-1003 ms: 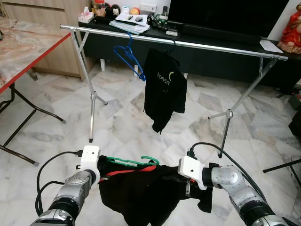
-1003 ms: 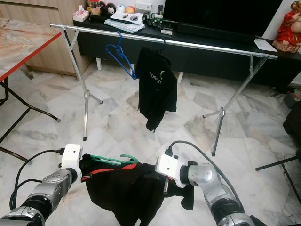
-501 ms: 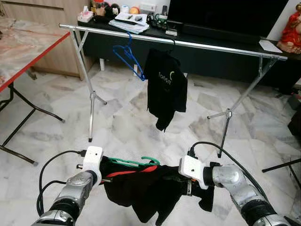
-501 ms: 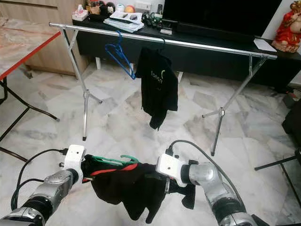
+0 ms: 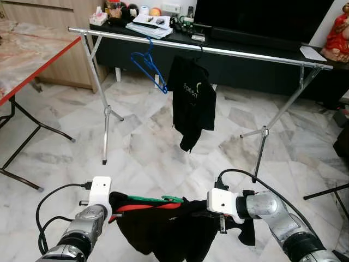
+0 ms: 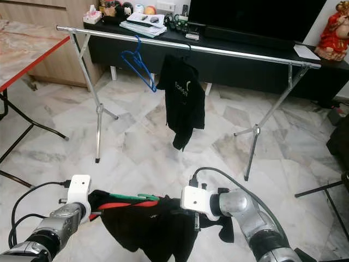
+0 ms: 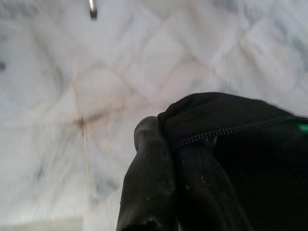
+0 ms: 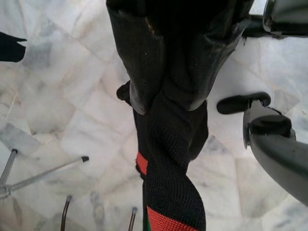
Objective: Hang hanger
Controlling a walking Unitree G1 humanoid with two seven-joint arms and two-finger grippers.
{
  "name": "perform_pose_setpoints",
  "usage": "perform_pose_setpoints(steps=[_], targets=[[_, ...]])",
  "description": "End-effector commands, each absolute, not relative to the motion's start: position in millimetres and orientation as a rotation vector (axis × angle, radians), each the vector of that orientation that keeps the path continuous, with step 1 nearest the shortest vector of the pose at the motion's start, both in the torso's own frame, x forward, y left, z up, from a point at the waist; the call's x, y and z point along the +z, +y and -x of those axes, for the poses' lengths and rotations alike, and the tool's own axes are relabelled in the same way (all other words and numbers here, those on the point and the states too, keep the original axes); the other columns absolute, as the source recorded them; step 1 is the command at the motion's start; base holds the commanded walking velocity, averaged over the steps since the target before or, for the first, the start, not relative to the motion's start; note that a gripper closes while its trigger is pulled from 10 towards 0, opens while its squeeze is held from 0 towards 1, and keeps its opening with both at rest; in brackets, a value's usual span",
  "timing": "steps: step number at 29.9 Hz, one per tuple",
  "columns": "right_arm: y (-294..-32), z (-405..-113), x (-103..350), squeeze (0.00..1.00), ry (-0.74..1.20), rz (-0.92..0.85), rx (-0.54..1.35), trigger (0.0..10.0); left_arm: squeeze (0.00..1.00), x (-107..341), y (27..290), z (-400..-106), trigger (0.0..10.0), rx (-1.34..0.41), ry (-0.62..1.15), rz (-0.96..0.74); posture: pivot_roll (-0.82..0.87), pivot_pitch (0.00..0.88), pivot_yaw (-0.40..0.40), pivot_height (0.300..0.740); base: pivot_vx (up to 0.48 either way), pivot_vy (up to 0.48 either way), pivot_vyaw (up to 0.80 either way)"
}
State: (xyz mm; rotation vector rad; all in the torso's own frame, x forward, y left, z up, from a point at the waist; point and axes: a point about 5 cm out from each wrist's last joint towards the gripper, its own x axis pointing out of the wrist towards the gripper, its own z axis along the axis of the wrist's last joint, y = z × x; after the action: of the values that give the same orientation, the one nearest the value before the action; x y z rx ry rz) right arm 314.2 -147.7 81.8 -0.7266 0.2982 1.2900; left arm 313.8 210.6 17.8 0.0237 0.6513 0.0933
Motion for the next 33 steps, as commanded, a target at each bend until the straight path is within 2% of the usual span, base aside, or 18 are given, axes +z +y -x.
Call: perform_pose_setpoints(steps=[1, 3, 7, 8, 11, 12, 14, 20, 23, 27, 30, 33], targets=[[-170, -316, 96, 0.0, 0.267, 0.663, 1.242, 10.0, 0.0, 12, 241, -300, 0.0, 0.202, 0.718, -0.054, -0.02, 0.114, -0.12, 0.74, 0.0, 0.0, 0.0], [-170, -323, 110, 0.0, 0.195, 0.601, 1.199, 10.0, 0.0, 6, 226, -299, 0.0, 0.041, 0.761, -0.082, -0.02, 0.114, -0.119, 0.74, 0.0, 0.0, 0.0], [-171, -327, 118, 0.0, 0.156, 0.584, 1.16, 10.0, 0.0, 4, 215, -299, 0.0, -0.068, 0.767, -0.102, -0.02, 0.115, -0.12, 0.74, 0.0, 0.0, 0.0], [-170, -330, 125, 0.0, 0.115, 0.537, 1.136, 10.0, 0.0, 4, 203, -300, 0.0, -0.184, 0.757, -0.148, -0.02, 0.115, -0.121, 0.74, 0.0, 0.0, 0.0], [-168, -330, 129, 0.0, 0.092, 0.488, 1.142, 10.0, 0.0, 4, 194, -300, 0.0, -0.267, 0.747, -0.161, -0.02, 0.115, -0.121, 0.74, 0.0, 0.0, 0.0], [-165, -329, 129, 0.0, 0.082, 0.457, 1.146, 10.0, 0.0, 4, 182, -300, 0.0, -0.37, 0.739, -0.171, -0.02, 0.115, -0.12, 0.74, 0.0, 0.0, 0.0], [-163, -327, 124, 0.0, 0.097, 0.463, 1.154, 10.0, 0.0, 5, 172, -299, 0.0, -0.463, 0.725, -0.178, -0.02, 0.115, -0.12, 0.74, 0.0, 0.0, 0.0], [-160, -321, 110, 0.0, 0.162, 0.451, 1.187, 10.0, 0.0, 9, 167, -300, 0.0, -0.54, 0.695, -0.167, -0.01, 0.115, -0.12, 0.74, 0.0, 0.0, 0.0], [-160, -319, 106, 0.0, 0.185, 0.449, 1.195, 10.0, 0.0, 10, 172, -301, 0.0, -0.503, 0.684, -0.163, -0.01, 0.116, -0.121, 0.74, 0.0, 0.0, 0.0], [-164, -316, 100, 0.0, 0.236, 0.493, 1.211, 10.0, 0.0, 15, 192, -308, 0.0, -0.301, 0.654, -0.162, -0.01, 0.116, -0.121, 0.74, 0.0, 0.0, 0.0], [-175, -315, 87, 0.0, 0.338, 0.64, 1.171, 10.0, 0.0, 30, 216, -318, 0.0, -0.1, 0.561, -0.171, -0.01, 0.116, -0.121, 0.74, 0.0, 0.0, 0.0], [-178, -314, 84, 0.0, 0.362, 0.67, 1.166, 10.0, 0.0, 36, 222, -320, 0.0, -0.048, 0.526, -0.181, -0.01, 0.115, -0.122, 0.74, 0.0, 0.0, 0.0]])
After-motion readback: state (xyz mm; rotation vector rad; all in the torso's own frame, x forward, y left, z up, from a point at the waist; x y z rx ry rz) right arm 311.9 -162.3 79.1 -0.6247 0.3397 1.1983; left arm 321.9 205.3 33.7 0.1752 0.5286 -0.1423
